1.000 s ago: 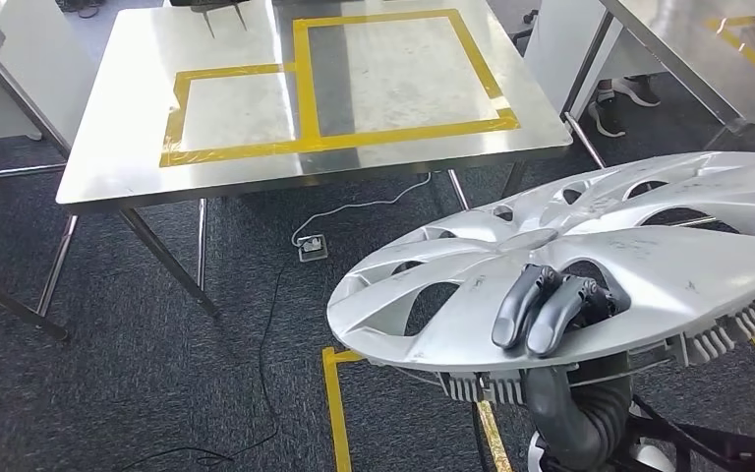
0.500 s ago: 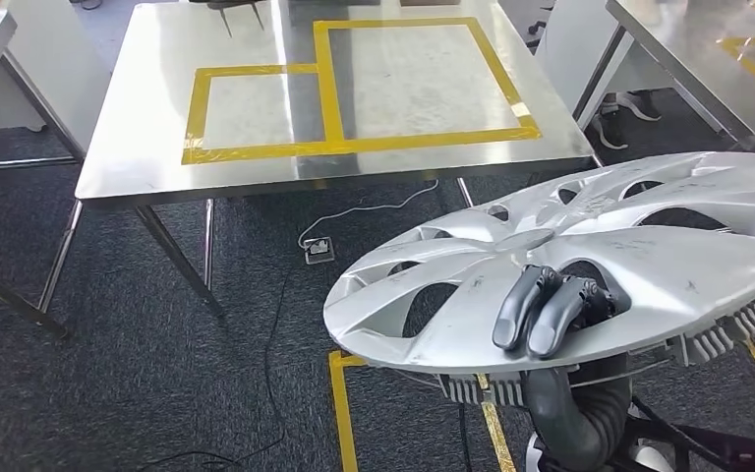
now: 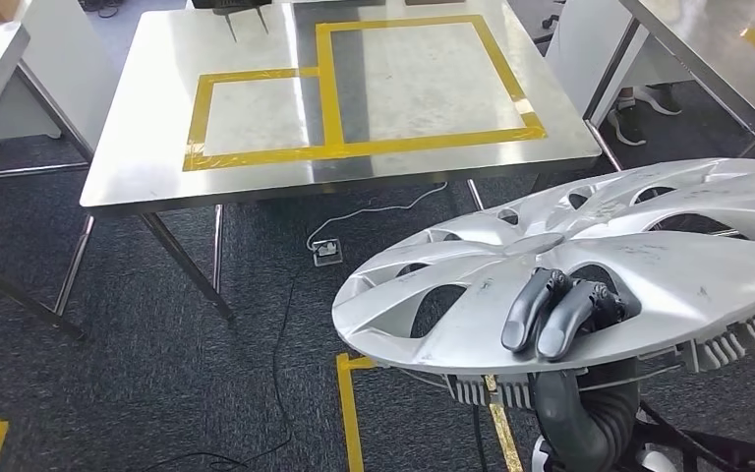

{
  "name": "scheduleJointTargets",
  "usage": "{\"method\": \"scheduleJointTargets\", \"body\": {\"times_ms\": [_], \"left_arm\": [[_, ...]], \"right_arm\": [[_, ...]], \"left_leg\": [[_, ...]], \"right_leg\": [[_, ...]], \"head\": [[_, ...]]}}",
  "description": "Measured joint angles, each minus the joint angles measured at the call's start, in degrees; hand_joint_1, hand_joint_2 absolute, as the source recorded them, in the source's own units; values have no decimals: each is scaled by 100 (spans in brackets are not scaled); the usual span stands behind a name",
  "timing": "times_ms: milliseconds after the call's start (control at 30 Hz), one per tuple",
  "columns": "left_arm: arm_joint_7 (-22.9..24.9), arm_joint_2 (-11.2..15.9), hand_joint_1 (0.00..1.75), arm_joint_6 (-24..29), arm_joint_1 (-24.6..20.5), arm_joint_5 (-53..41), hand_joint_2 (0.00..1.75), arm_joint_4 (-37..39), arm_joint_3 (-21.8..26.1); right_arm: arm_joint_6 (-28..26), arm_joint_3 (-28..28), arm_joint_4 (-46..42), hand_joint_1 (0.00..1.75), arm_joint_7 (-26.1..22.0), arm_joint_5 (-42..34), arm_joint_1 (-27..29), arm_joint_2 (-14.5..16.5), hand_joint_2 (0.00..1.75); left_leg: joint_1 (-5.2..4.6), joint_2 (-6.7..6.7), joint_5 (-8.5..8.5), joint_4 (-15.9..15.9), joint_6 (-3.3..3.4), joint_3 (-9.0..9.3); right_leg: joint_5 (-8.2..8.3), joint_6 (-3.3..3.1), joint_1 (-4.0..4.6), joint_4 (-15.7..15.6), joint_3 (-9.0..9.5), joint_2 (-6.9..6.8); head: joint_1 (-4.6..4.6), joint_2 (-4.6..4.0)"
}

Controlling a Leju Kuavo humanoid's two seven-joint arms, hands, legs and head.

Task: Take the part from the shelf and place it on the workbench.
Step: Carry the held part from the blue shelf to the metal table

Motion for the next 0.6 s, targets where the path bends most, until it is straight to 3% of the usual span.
{"method": "scheduleJointTargets", "body": {"times_ms": [67,100,133,200,233,300,400,467,533,567,600], "left_arm": [[0,3,0,0,8,0,175,0,-8],[0,5,0,0,11,0,175,0,-12],[0,9,0,0,12,0,175,0,-16],[0,20,0,-1,10,0,175,0,-19],[0,24,0,-1,7,-1,175,-1,-20],[1,28,0,-2,7,-5,175,-1,-21],[3,39,0,-1,11,-13,175,0,-22],[2,43,0,-1,6,-15,175,0,-22],[2,42,0,-2,7,-15,175,0,-22],[3,40,0,-2,9,-15,175,0,-22],[3,41,0,-2,10,-15,175,0,-22]], "right_arm": [[1,2,2,175,-3,-1,9,-1,175],[2,3,3,175,-3,-1,13,-1,175],[2,3,3,175,-3,-1,16,-1,175],[2,2,3,175,-3,-1,16,-1,175],[2,2,2,175,-3,-1,15,-1,175],[5,2,1,175,-3,-1,14,-1,175],[10,0,0,175,-3,-1,13,0,175],[12,-2,-2,175,-3,-1,12,-1,175],[13,-2,-1,175,-3,-1,14,-1,175],[13,-1,1,175,-3,-2,18,-1,175],[13,-1,2,175,-3,-2,21,-1,175]], "left_leg": [[30,2,-187,596,-42,-337],[42,6,-133,664,-58,-402],[55,12,31,514,-70,-357],[78,33,440,-166,-77,-50],[81,42,556,-476,-60,97],[61,46,573,-728,8,215],[52,30,580,-770,126,231],[68,28,580,-794,186,261],[55,32,561,-793,223,280],[45,34,552,-793,234,288],[34,33,544,-793,242,297]], "right_leg": [[-13,-4,0,4,7,-3],[-24,1,-2,8,15,-2],[-40,14,-5,16,29,1],[-94,63,-11,51,63,8],[-128,100,-6,85,67,14],[-165,166,3,120,59,21],[-224,243,-18,157,44,22],[-468,293,-31,558,-129,24],[-805,322,-35,1316,-496,25],[-891,324,-36,1621,-667,24],[-869,315,-35,1755,-763,25]], "head": [[-63,0],[-82,0],[-96,0],[-119,0],[-134,0],[-145,0],[-131,0],[-76,0],[3,0],[34,0],[61,0]]}}
